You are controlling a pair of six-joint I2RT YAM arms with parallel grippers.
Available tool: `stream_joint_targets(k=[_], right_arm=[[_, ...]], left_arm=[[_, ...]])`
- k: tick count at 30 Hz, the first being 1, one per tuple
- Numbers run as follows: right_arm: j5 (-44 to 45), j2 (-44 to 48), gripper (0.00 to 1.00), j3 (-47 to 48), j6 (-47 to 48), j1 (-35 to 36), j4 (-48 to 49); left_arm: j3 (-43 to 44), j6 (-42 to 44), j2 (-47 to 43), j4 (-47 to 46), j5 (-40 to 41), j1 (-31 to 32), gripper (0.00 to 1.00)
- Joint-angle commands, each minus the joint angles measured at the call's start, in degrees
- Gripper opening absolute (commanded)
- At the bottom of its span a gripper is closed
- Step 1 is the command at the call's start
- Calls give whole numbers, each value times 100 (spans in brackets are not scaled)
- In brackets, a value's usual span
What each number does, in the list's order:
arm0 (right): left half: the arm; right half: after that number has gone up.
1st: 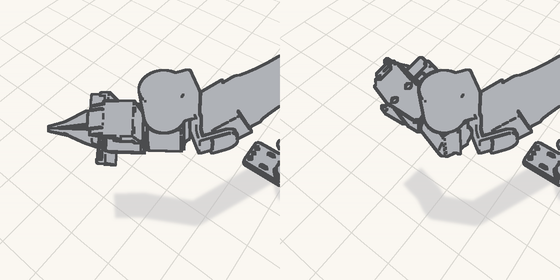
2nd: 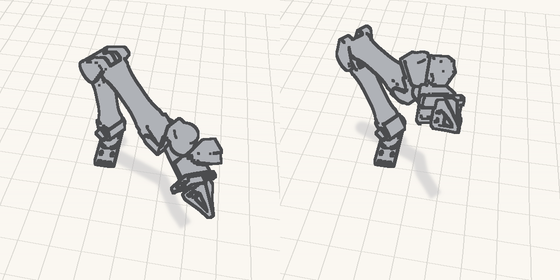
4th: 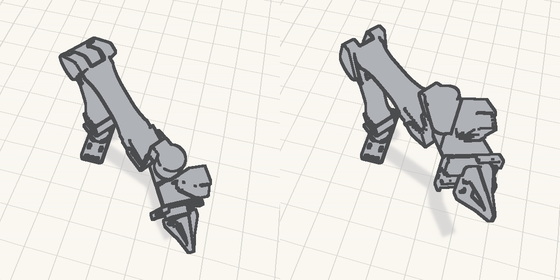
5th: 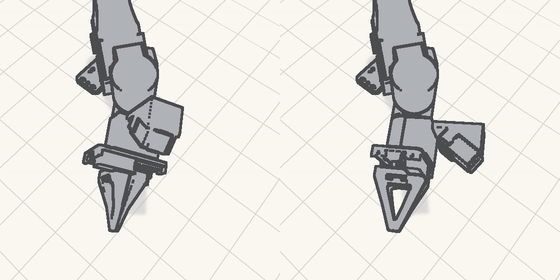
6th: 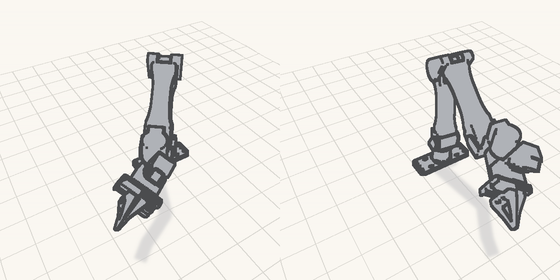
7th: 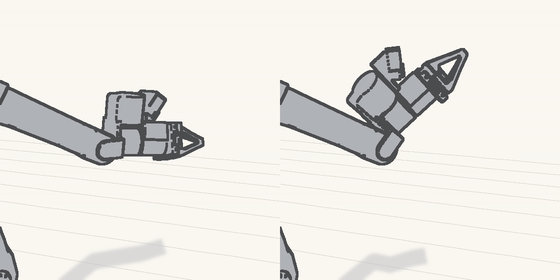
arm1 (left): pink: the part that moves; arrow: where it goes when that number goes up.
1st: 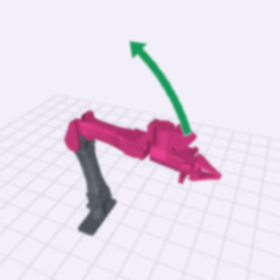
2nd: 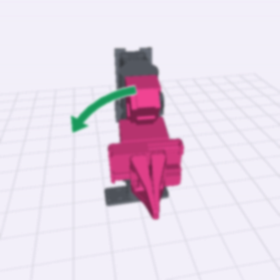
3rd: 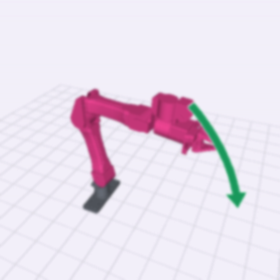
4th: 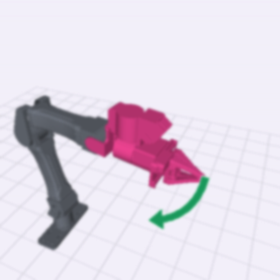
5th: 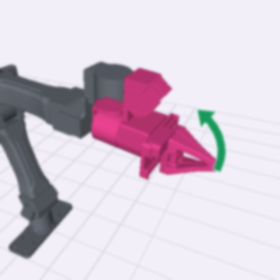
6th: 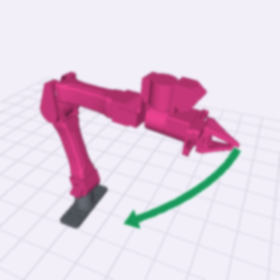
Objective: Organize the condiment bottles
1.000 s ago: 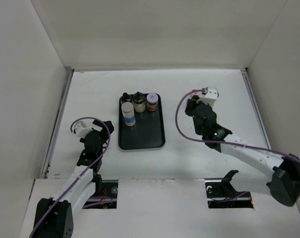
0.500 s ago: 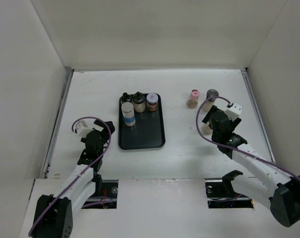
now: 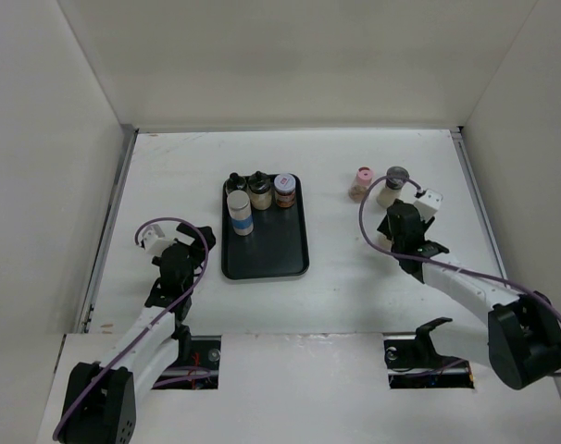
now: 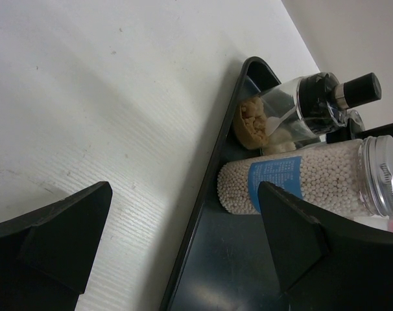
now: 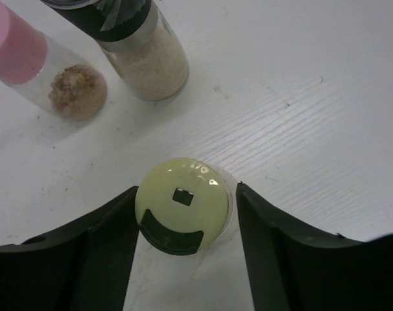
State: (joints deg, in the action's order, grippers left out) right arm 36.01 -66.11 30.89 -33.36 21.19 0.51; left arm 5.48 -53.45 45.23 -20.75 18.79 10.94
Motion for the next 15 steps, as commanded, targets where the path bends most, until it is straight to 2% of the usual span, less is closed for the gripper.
stream_joint_targets(k=[1,4,6,11,15], right_arm=[[-7,-157,63,83,-39,-58,450],[274,-104,50,83,-39,3,511],[424,-95,45,153,93,204,546],[706,36,42,478,322,1126,564],[723,-235,42,926,374,2206,765]], left_arm=[[6,-60,-23,-262,-51,18,100],[15,-51,-23,-263,20,0,100],[15,-60,-23,-236,-33,-9,100],[15,-34,-76,-254,55,-26,100],[6,-34,-111,-236,63,-26,100]])
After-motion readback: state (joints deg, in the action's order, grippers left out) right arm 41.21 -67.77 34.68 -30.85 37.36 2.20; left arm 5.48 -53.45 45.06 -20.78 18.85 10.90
